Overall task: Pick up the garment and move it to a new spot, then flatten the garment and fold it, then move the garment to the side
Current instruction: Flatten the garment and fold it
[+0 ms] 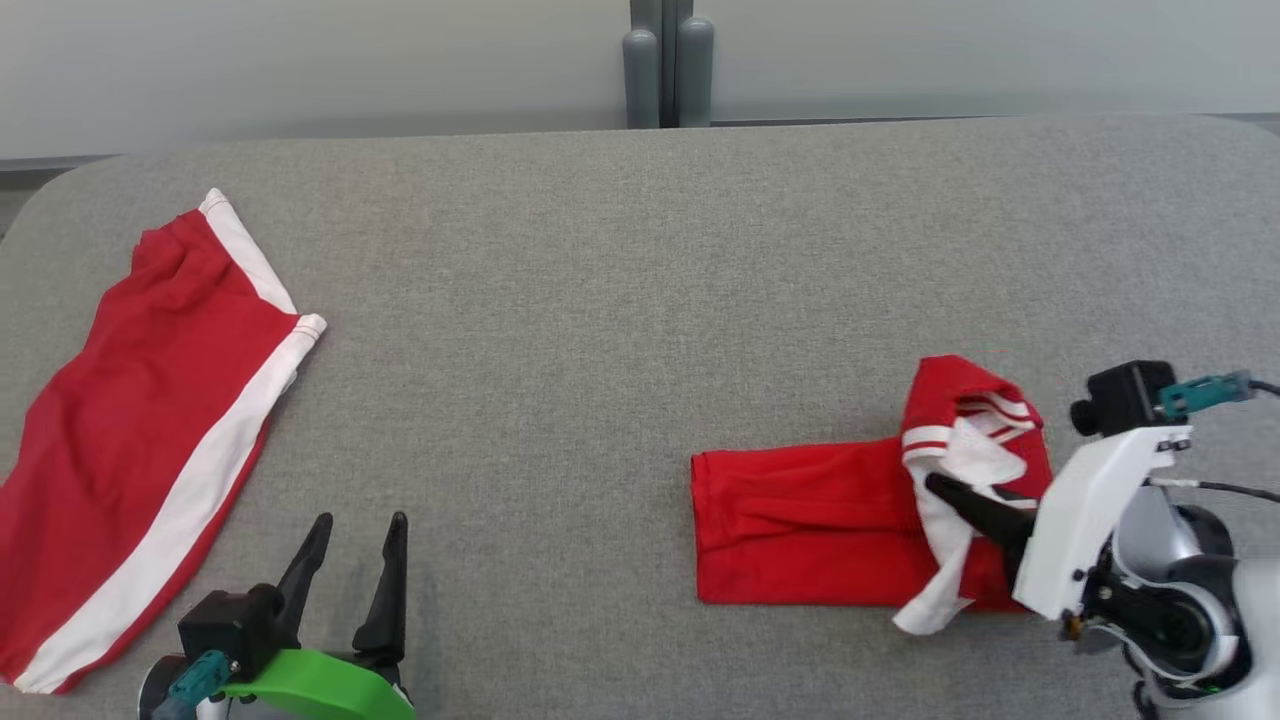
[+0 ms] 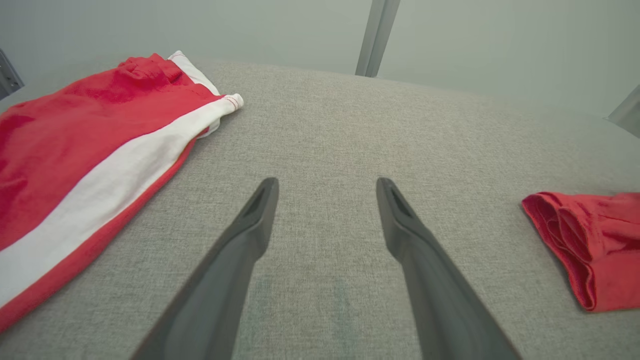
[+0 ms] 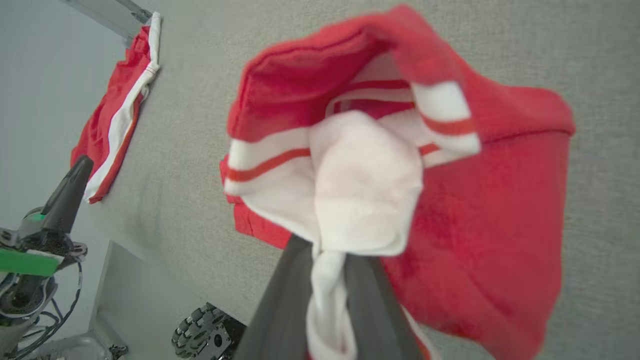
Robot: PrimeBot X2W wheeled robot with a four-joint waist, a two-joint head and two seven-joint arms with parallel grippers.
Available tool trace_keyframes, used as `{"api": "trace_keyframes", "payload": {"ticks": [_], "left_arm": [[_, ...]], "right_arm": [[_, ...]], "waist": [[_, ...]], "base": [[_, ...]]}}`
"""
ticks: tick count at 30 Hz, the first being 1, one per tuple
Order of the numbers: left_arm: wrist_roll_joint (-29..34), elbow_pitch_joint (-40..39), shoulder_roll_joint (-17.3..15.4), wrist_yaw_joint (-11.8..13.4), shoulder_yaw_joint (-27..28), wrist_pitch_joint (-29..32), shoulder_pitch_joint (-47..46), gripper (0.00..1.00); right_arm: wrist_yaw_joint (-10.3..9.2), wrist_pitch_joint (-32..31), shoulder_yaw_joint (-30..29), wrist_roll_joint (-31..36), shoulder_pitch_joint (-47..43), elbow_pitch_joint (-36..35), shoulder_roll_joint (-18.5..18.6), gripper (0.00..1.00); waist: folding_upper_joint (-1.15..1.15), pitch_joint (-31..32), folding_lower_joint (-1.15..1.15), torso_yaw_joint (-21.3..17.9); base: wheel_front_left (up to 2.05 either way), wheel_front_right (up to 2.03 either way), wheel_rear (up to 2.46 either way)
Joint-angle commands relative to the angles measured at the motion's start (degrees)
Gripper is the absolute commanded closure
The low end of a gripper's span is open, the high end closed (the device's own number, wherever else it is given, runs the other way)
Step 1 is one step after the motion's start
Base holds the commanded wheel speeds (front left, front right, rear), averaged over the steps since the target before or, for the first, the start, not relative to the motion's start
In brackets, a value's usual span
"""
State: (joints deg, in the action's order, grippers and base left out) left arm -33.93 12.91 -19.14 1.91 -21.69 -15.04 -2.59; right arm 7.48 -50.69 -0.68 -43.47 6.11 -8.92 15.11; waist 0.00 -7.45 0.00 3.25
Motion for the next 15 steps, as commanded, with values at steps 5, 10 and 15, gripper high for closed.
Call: {"api": "trace_keyframes", "payload": {"ticks": [5, 10, 15], "left_arm": [[1.48, 1.66, 1.66, -1.51, -0.06, -0.17, -1.92, 0.00], [2.53, 3.77, 3.31, -2.53, 0.05, -0.16, -2.68, 0.00], [3.38, 5.21, 4.54, -3.45, 1.13, -0.16, -2.02, 0.00]], "right_arm": [[0.01, 3.04, 5.37, 4.62, 2.46, 4.67, -6.03, 1.00], [0.01, 5.68, 9.86, 7.61, 3.42, 9.54, -9.32, 1.00], [0.01, 8.57, 11.99, 8.96, 4.24, 12.90, -10.65, 1.00]], "waist": [[0.00, 0.12, 0.00, 1.77], [0.00, 0.53, 0.00, 3.26], [0.00, 0.94, 0.00, 3.82]], "base": [[0.00, 0.00, 0.00], [0.00, 0.00, 0.00], [0.00, 0.00, 0.00]]}}
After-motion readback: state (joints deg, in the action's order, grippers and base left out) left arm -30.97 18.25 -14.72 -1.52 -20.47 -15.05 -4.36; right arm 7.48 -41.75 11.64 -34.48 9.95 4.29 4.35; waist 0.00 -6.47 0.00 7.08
